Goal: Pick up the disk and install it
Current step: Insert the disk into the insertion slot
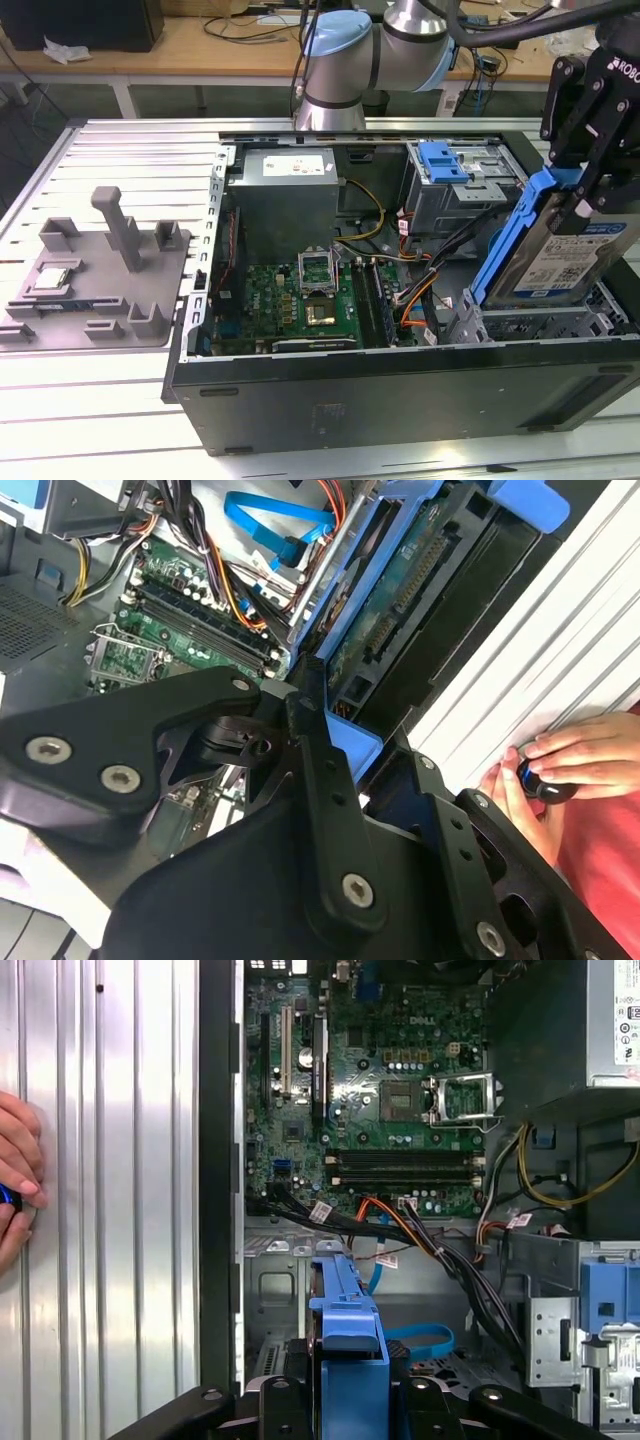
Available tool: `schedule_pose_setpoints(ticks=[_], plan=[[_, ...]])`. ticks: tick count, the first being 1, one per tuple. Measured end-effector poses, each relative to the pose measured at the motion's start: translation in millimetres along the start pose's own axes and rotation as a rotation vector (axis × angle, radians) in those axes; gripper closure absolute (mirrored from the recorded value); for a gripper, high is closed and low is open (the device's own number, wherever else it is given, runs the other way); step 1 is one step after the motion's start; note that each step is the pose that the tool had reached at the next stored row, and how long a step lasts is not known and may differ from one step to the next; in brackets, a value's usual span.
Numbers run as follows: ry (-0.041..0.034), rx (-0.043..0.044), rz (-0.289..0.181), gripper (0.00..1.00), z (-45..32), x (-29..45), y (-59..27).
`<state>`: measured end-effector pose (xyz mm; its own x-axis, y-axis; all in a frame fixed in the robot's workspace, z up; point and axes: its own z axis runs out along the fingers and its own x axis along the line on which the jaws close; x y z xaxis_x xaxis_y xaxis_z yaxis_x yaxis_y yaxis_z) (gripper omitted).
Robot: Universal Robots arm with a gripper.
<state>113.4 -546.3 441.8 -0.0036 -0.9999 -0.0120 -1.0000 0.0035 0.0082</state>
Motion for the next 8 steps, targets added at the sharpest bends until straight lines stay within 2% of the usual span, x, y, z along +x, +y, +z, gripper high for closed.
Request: schedule_pose_setpoints(ticks=[8], plan=[[0.0002,0.0000,0.000,0.63,10.0,0.1,-0.6]])
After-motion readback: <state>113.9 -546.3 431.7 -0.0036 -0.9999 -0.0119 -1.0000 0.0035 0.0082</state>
